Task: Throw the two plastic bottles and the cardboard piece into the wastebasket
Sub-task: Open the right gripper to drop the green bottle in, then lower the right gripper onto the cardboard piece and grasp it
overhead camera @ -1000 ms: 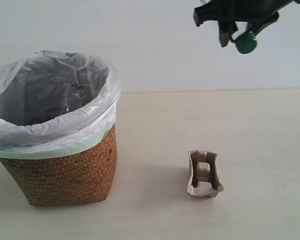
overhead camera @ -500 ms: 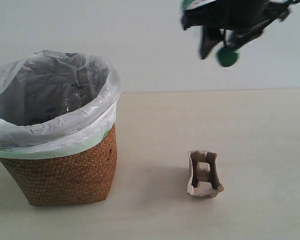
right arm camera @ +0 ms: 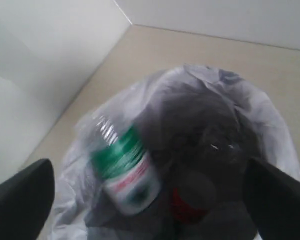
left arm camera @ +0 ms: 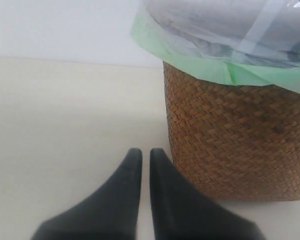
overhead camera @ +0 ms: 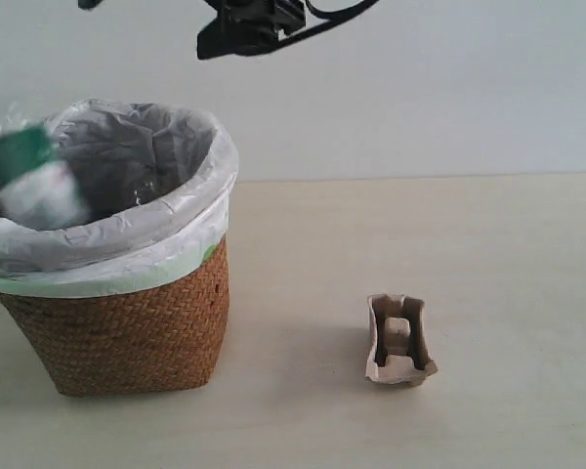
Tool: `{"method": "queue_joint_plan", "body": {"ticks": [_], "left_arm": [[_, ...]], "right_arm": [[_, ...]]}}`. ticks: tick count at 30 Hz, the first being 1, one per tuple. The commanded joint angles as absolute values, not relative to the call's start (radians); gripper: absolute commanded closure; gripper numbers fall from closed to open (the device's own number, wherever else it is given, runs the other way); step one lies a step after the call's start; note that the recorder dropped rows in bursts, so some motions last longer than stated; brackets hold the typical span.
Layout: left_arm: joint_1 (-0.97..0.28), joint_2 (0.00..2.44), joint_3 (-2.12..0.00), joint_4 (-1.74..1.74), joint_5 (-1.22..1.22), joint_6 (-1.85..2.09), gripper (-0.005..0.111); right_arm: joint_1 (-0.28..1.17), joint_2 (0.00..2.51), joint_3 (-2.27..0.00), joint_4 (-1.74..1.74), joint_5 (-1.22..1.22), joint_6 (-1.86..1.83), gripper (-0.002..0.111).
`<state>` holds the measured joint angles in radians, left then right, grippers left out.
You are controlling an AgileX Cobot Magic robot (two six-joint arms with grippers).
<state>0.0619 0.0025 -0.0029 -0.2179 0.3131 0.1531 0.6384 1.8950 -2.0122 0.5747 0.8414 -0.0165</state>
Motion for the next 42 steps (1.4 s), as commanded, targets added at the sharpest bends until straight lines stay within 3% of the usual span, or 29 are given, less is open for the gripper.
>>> {"method": "queue_joint_plan", "body": {"ticks": [1,6,18,42], "left_arm": [[0.065,0.000,0.000,-0.216,0.310,0.144,0.101],[0.065,0.000,0.000,-0.216,0.310,0.144,0.101],[0.065,0.000,0.000,-0.216,0.310,0.144,0.101],[0.065,0.000,0.000,-0.216,0.310,0.144,0.101]], "right_arm": [[0.639,1.892,-2.025,0.474,0.968,0.000,0.018],[0.637,1.876,-2.025,0.133,1.221,0.162,0.018],[0.637,1.846,-1.862,-0.157,1.221,0.387,0.018],[0.637,1.897,-1.386,-0.163,1.152,0.588,0.018]]}}
